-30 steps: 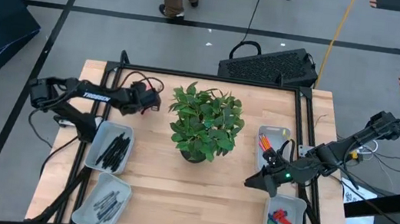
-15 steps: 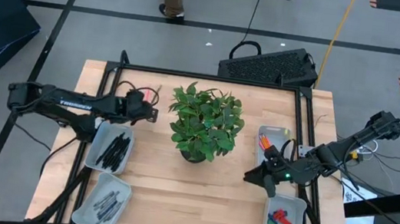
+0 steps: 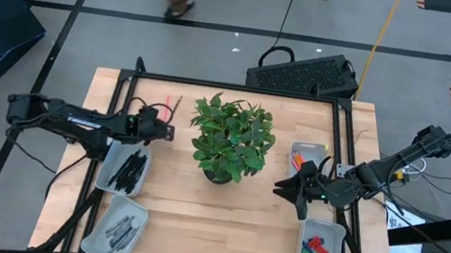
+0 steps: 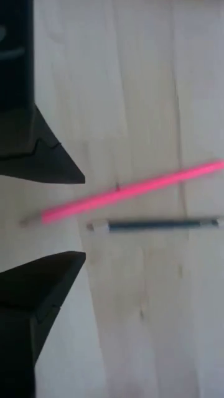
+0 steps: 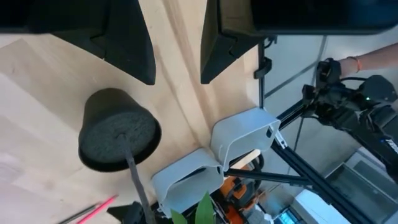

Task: Sort crayons/erasers/pens/pencils in bins
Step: Put the pink pencil into the top right gray bin

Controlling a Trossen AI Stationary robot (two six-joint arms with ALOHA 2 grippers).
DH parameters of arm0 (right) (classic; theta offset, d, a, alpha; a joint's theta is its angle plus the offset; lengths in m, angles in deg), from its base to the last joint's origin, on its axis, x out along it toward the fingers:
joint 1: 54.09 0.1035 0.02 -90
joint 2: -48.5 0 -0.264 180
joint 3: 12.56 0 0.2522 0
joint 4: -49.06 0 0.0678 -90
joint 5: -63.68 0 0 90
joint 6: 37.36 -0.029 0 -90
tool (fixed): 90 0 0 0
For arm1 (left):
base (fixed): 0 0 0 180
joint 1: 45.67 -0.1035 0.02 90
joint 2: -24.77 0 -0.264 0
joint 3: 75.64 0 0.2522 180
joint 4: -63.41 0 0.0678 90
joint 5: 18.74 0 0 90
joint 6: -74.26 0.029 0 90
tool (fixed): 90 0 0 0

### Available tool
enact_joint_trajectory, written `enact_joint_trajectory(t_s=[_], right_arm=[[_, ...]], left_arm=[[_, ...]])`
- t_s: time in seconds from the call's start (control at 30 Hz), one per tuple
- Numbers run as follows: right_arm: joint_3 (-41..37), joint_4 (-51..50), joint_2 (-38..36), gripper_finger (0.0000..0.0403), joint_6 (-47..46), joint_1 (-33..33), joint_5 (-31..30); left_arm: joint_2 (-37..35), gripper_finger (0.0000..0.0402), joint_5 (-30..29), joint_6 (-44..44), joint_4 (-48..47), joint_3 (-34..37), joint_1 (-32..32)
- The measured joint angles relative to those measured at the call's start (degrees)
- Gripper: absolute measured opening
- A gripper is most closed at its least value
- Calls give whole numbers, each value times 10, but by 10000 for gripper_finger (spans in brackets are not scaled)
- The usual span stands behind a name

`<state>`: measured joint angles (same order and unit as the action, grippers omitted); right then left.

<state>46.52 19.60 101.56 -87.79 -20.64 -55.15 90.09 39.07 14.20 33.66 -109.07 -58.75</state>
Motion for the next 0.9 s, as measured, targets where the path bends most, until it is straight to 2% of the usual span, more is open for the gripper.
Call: enact_joint_trajectory(t_s=[0.23,0.4,0.63,0.73,0.8,0.9], right_arm=[[0,0,3,118,2,0,-16],[0,8,12,118,1,0,-28],[0,10,36,118,-3,0,-29],[0,9,51,118,-4,0,-30],[0,9,63,118,-7,0,-30],[0,9,80,118,-8,0,-28]], left_arm=[[45,169,14,21,7,0,-1],[97,152,33,-4,10,-3,-15],[114,118,13,-3,18,-2,-31],[116,87,-28,0,28,1,-35],[117,68,-54,30,64,12,-36],[117,51,-58,76,151,41,-47]])
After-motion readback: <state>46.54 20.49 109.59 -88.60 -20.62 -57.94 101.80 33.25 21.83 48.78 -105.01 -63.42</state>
